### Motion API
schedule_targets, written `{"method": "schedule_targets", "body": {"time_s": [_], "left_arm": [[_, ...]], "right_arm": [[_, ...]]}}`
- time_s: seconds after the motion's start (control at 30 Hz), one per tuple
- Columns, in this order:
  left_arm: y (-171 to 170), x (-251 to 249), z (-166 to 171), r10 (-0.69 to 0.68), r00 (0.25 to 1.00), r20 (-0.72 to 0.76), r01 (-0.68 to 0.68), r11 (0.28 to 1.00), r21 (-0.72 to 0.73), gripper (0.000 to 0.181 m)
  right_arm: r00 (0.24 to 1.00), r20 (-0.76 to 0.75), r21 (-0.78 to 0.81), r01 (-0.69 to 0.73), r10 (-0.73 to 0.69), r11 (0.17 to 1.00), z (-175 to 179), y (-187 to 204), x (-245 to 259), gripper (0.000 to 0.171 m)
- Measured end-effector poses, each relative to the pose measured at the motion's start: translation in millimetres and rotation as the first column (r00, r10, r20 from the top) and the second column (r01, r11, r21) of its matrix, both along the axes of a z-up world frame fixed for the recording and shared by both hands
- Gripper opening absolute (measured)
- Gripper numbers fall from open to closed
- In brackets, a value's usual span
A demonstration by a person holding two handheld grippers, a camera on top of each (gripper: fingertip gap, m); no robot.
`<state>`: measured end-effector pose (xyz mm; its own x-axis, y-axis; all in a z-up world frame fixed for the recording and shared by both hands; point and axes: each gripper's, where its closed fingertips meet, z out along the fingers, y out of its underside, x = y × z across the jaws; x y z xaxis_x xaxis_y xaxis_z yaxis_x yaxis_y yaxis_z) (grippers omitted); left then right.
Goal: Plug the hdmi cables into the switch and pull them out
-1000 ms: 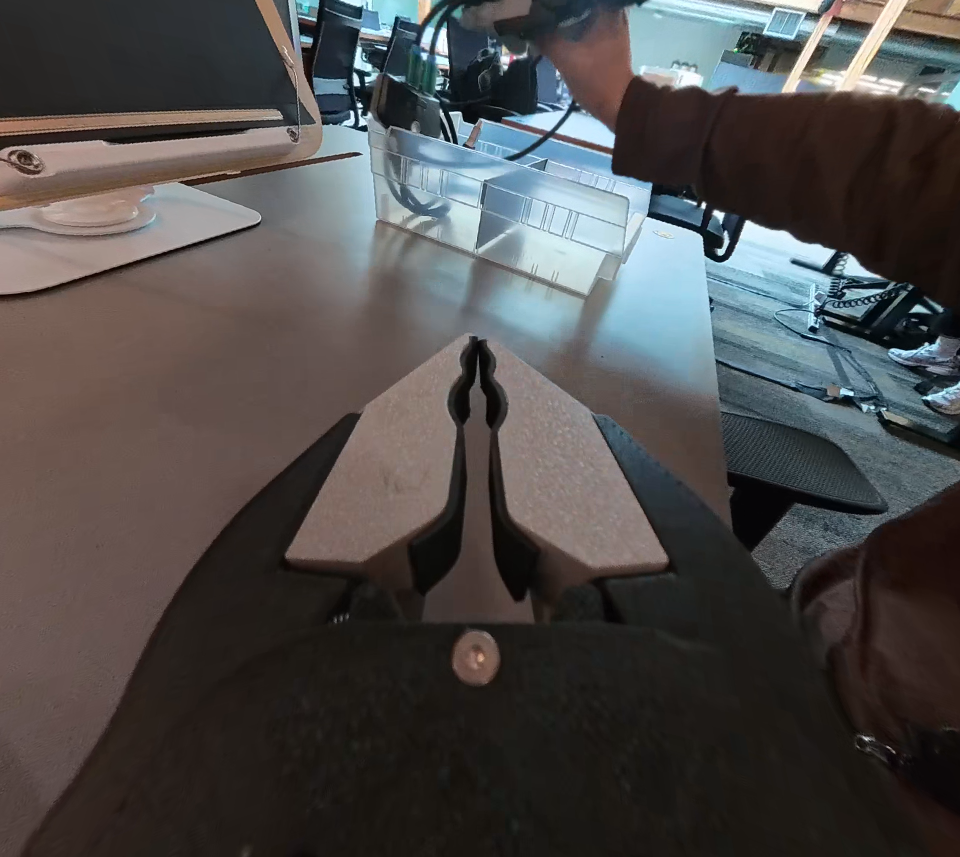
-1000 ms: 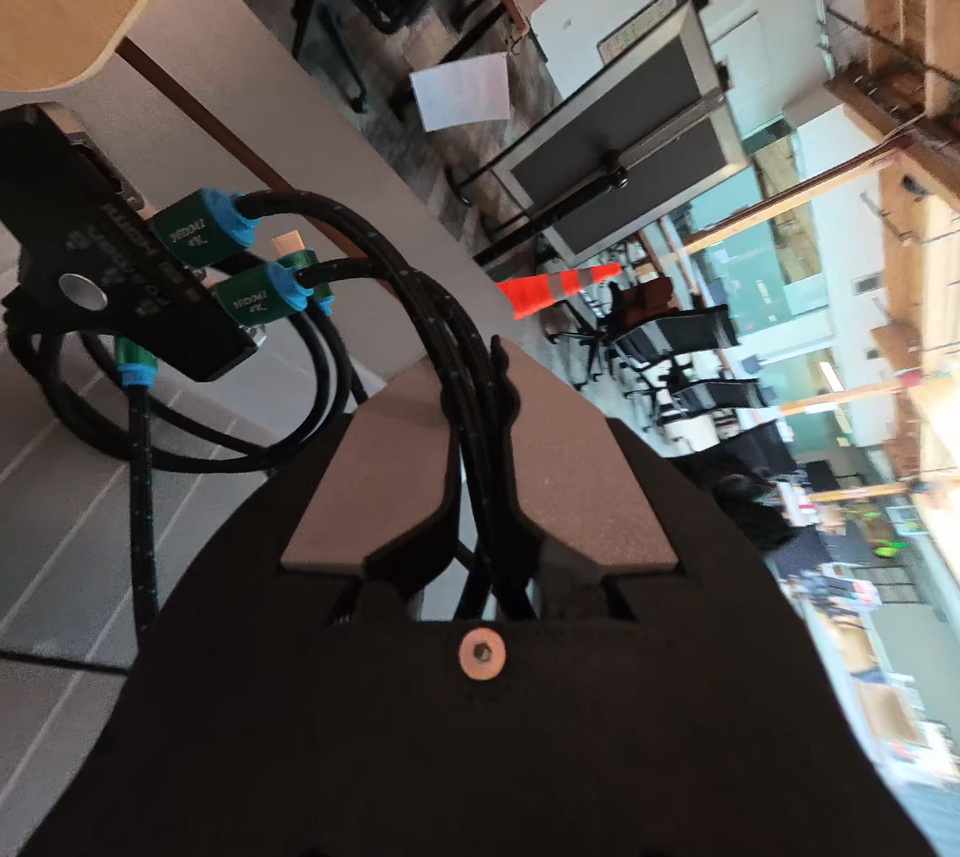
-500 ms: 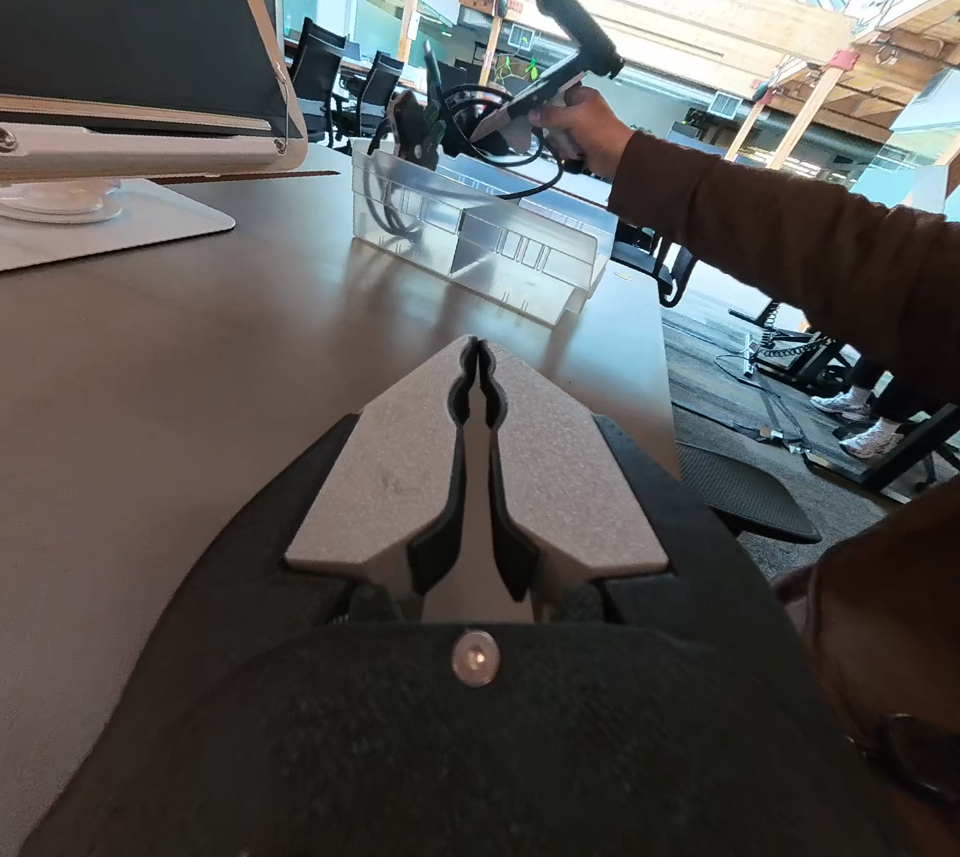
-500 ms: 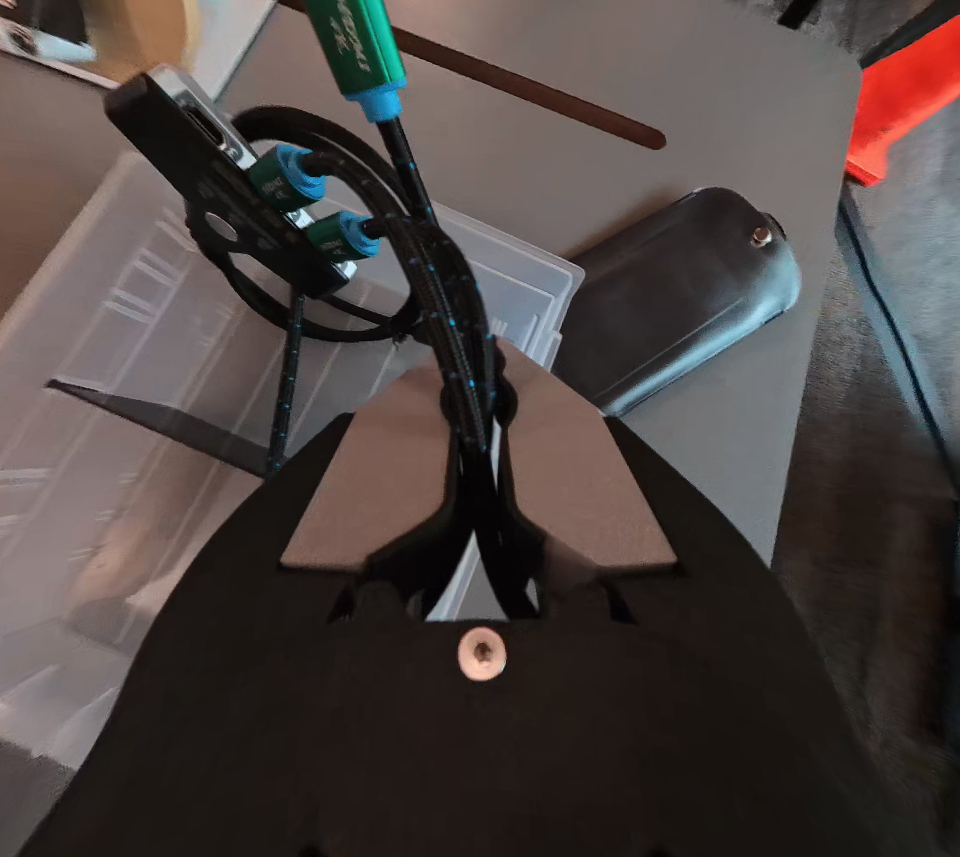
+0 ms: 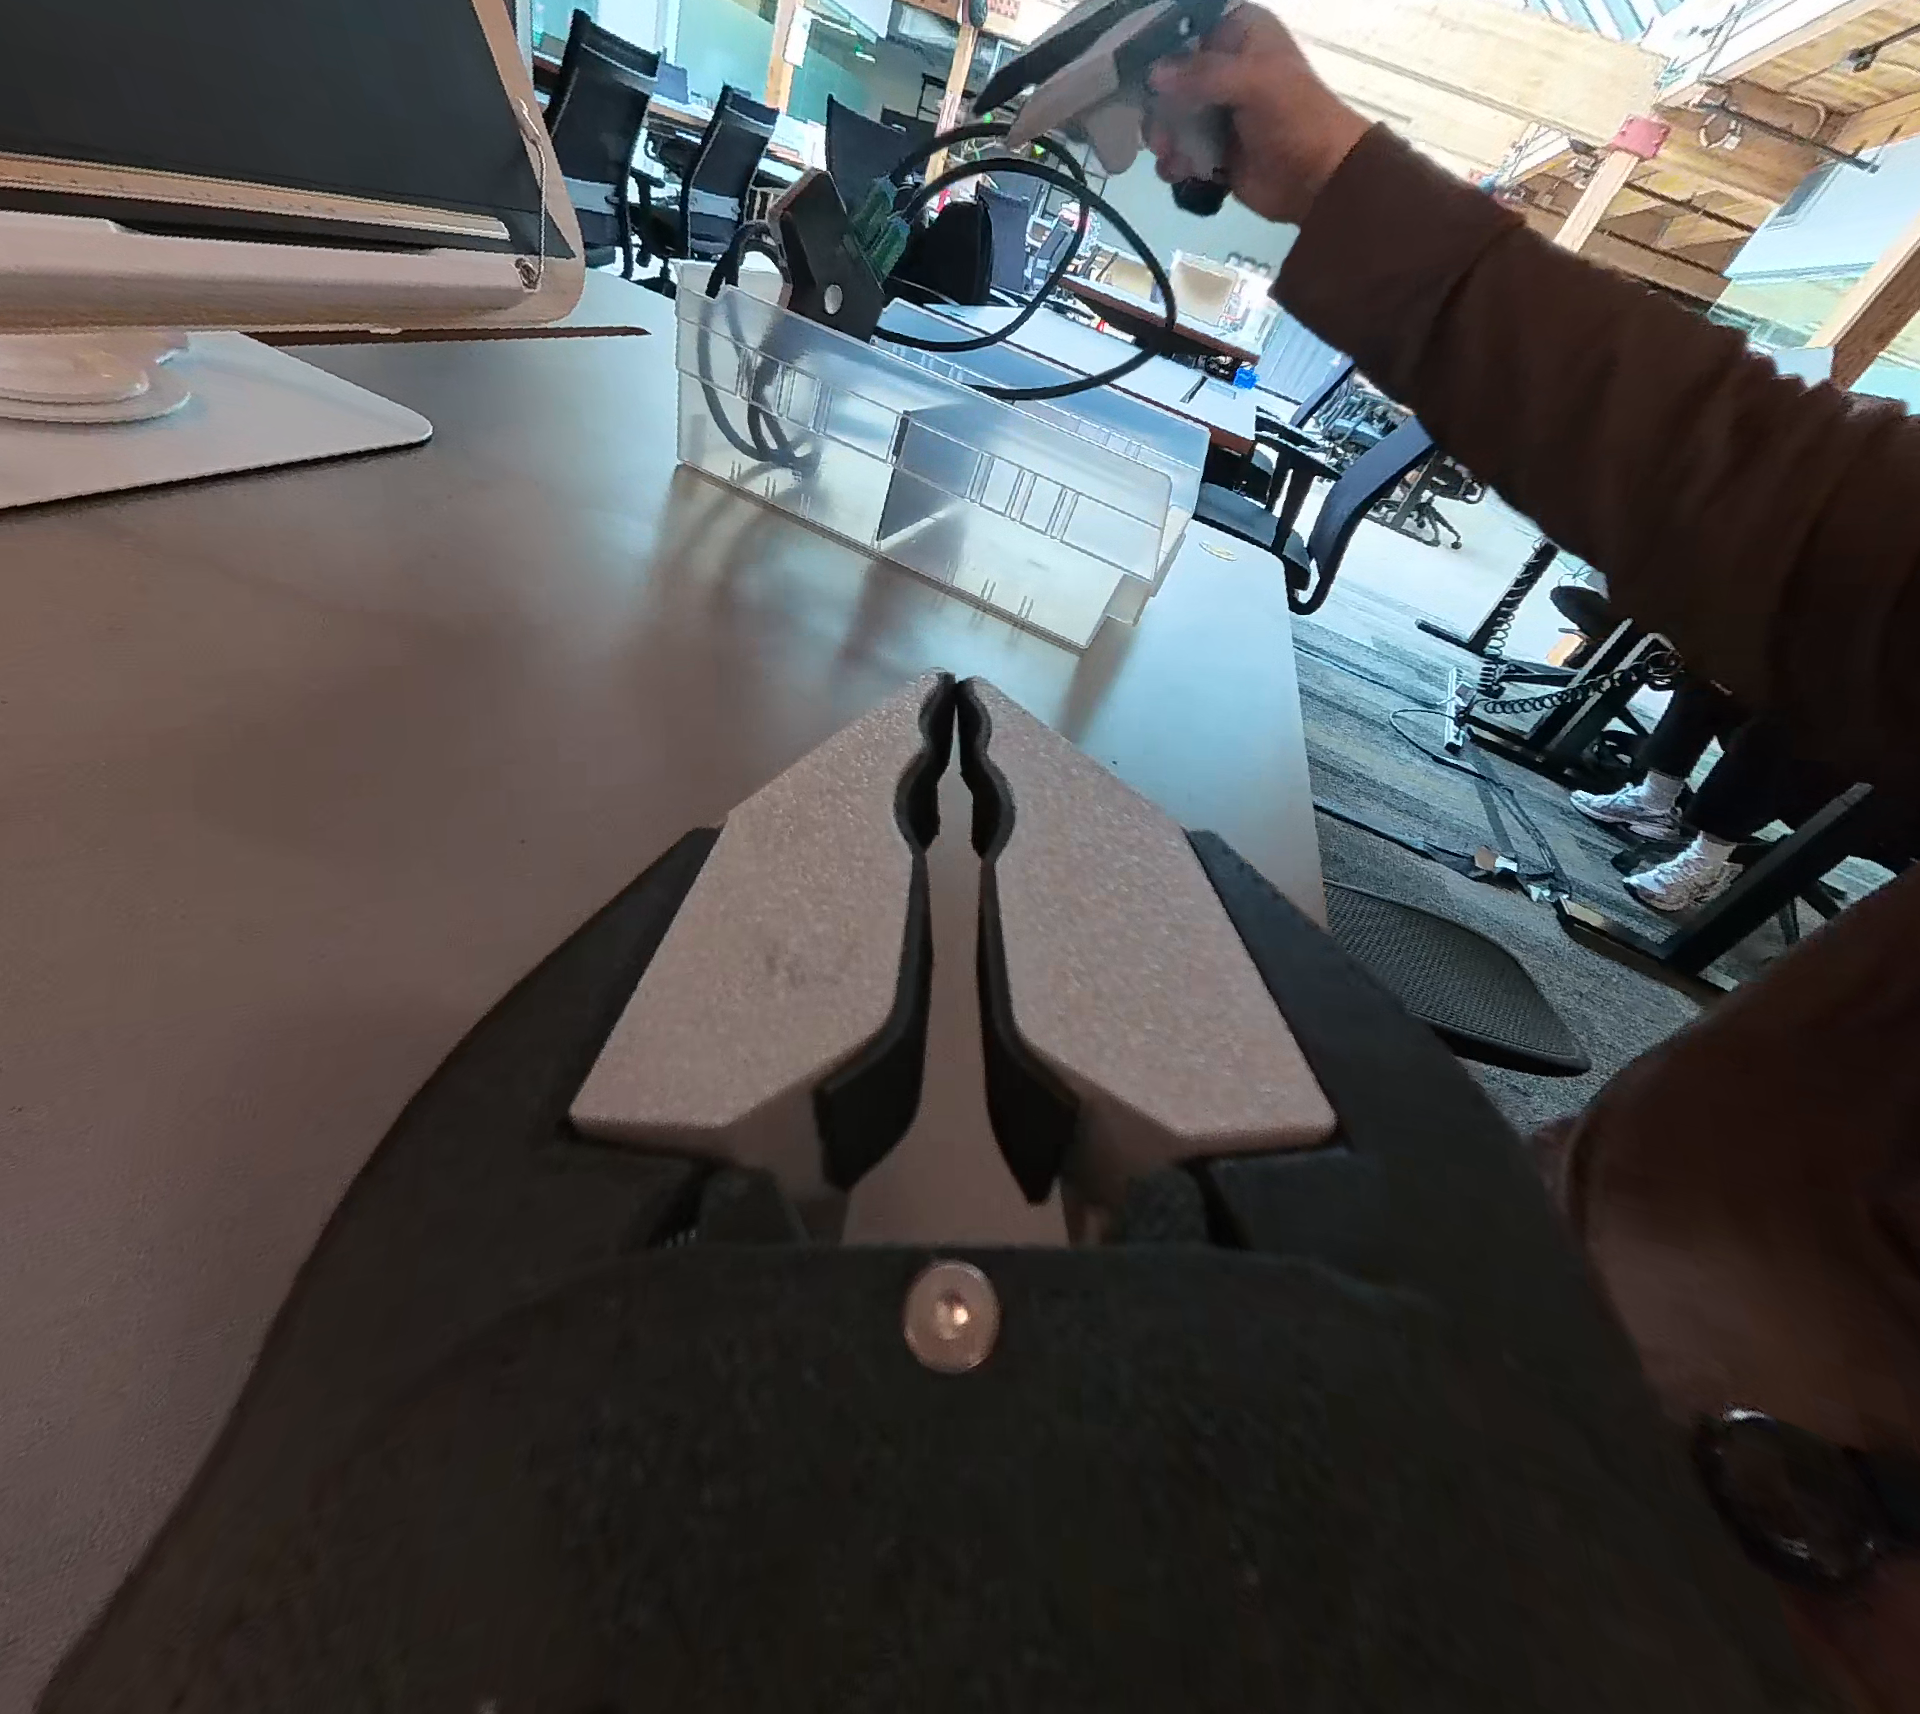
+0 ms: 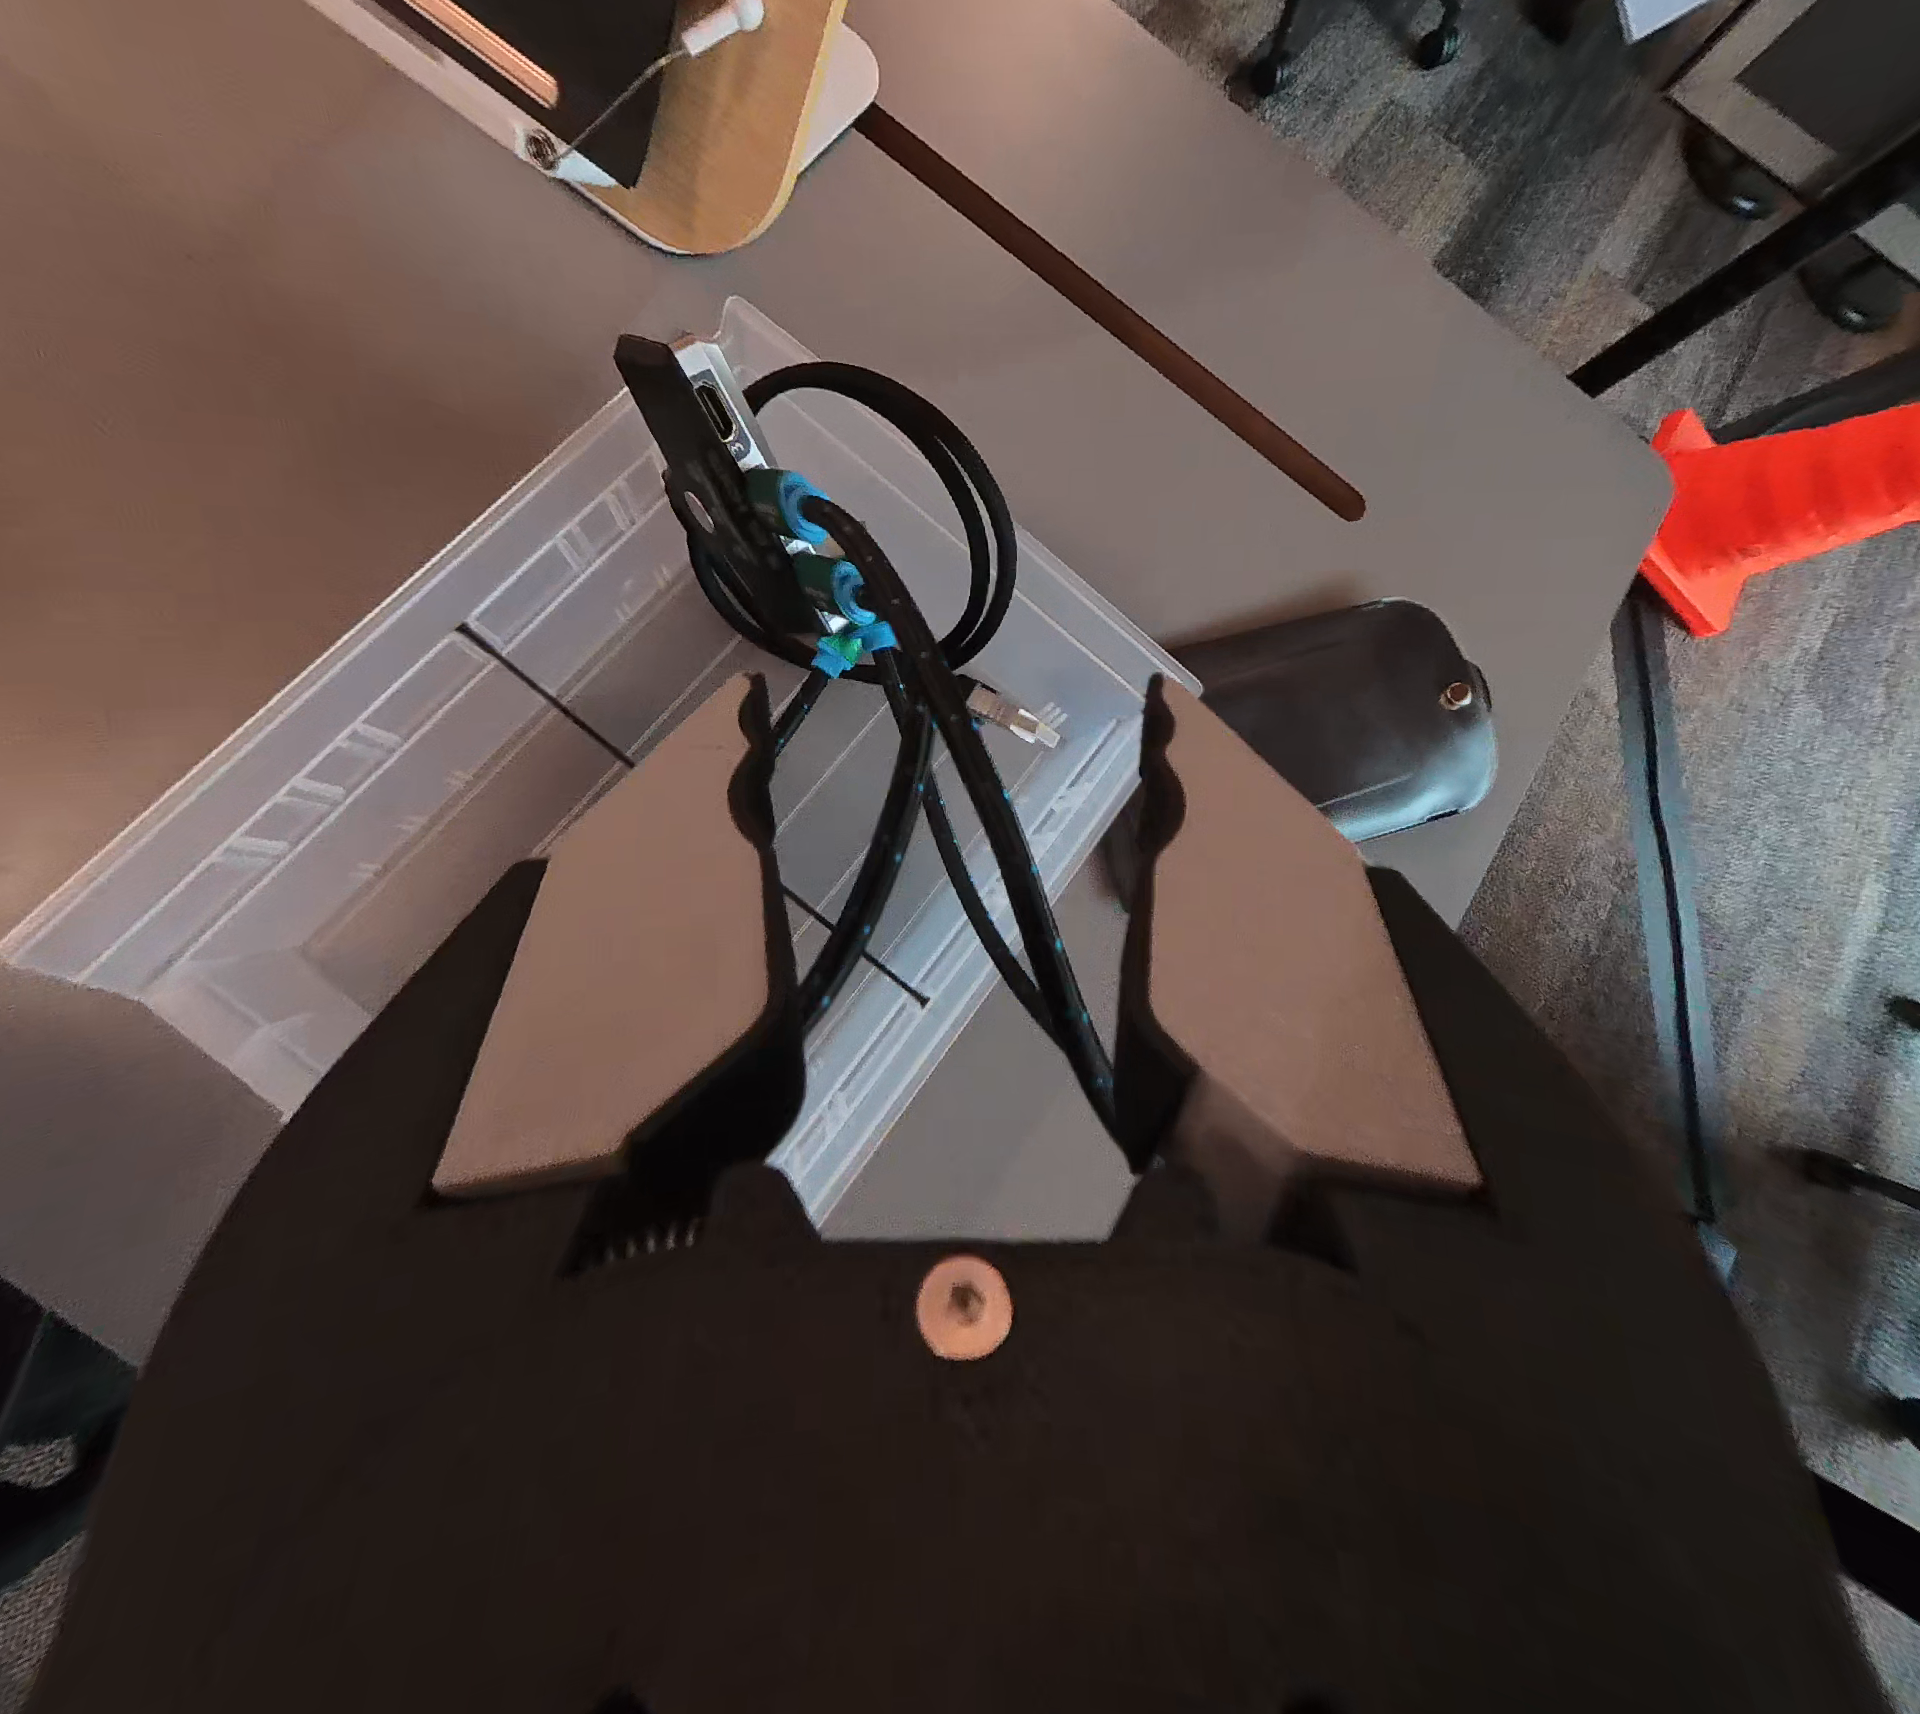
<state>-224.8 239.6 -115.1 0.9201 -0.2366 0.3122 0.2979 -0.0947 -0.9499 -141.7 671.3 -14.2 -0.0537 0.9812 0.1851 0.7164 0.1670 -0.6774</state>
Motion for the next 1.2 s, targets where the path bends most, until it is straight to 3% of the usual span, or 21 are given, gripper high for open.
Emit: {"method": "schedule_targets", "body": {"time_s": [0.17, 0.3, 0.47, 0.67, 0.77, 0.83, 1.1, 1.2], "left_arm": [[-0.3, 0.4, 0.5, -0.003, 1.0, 0.008, 0.003, 1.0, 0.003, 0.0], [-0.5, 0.5, 0.6, -0.003, 1.0, 0.008, 0.003, 1.0, 0.004, 0.0], [-0.7, 1.2, 1.9, -0.012, 0.999, 0.034, 0.012, 1.0, 0.014, 0.0], [-2.7, 4.2, 7.1, -0.07, 0.989, 0.129, 0.063, 0.997, 0.055, 0.0], [-5.9, 3.2, 10.7, -0.035, 0.998, 0.058, 0.03, 0.996, 0.082, 0.0], [-8.1, 5.4, 12.7, -0.035, 0.999, 0.037, 0.031, 0.995, 0.099, 0.0], [-7.3, 5.2, 11.7, -0.039, 0.998, 0.045, 0.035, 0.995, 0.091, 0.0], [-7.2, 4.8, 11.5, -0.038, 0.998, 0.048, 0.034, 0.995, 0.09, 0.0]], "right_arm": [[0.997, -0.065, -0.047, -0.033, 0.03, 0.998, 22.8, -14.7, 25.9, 0.079], [0.996, -0.067, -0.01, -0.063, 0.062, 0.998, 21.6, -32.2, 64.1, 0.081], [0.984, -0.107, -0.092, -0.152, 0.142, 0.984, -0.5, -71.0, 104.4, 0.047], [0.986, -0.099, -0.197, -0.151, 0.134, 0.969, -37.1, -94.4, 104.9, 0.056], [0.99, -0.049, -0.178, -0.142, 0.135, 0.974, -56.3, -93.0, 98.3, 0.031], [0.991, -0.016, -0.175, -0.134, 0.133, 0.975, -63.8, -89.5, 93.4, 0.03], [0.999, 0.022, 0.139, -0.036, 0.033, 0.99, -55.8, -52.1, 59.5, 0.025], [0.99, 0.13, 0.213, 0.024, -0.053, 0.977, -65.4, -27.3, 56.2, 0.023]]}}
